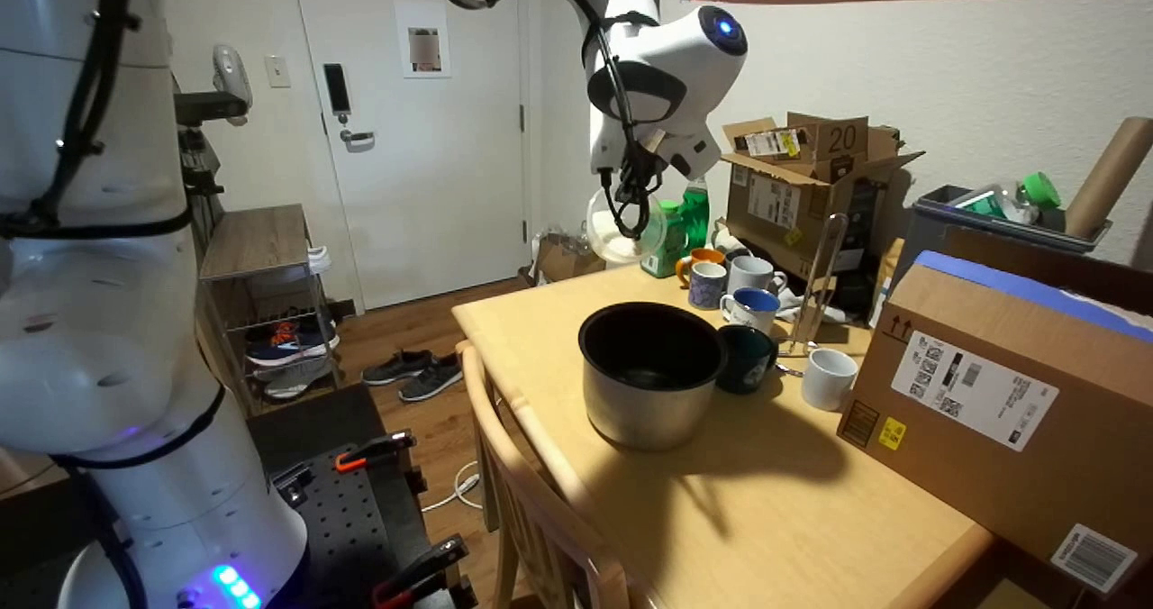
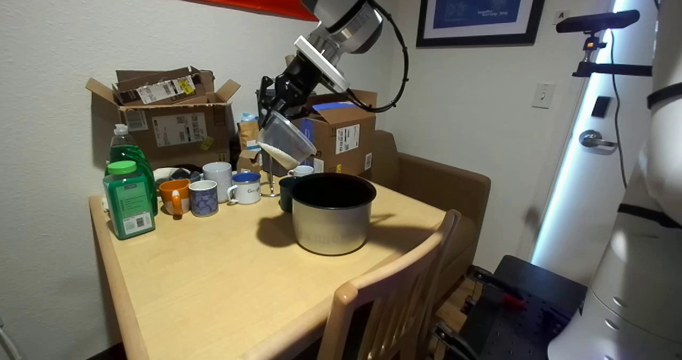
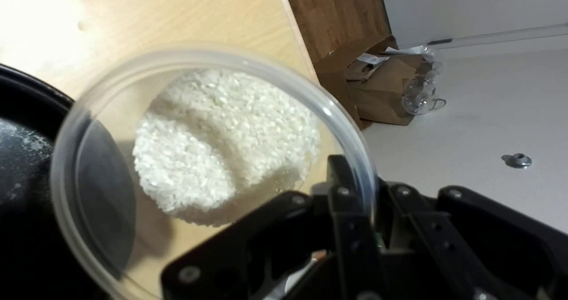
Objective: Pick the bowl and pour its contents into the bucket
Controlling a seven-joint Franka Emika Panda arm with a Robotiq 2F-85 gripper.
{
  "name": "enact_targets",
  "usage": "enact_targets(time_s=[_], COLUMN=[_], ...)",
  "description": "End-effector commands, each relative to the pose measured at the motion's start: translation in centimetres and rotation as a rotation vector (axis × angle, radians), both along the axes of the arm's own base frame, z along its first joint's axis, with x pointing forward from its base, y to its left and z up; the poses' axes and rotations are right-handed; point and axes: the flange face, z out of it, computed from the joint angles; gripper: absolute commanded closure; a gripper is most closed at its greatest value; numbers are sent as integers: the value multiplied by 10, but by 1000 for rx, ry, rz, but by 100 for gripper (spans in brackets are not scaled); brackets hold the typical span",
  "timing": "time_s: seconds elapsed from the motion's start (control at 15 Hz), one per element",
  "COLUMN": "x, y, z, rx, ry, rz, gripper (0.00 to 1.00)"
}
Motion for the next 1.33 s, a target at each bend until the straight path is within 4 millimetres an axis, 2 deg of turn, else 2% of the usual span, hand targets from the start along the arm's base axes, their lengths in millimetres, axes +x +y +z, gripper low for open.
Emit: enact_targets(time_s=[0.0, 0.53, 0.6, 1.27], x=[-13, -23, -9, -13], y=[-6, -23, -20, -22], z=[3, -9, -16, -16], rx=[48, 127, 120, 116], ry=[-35, -80, -44, -47], rz=[-29, -95, -71, -81], gripper=[98, 97, 95, 96])
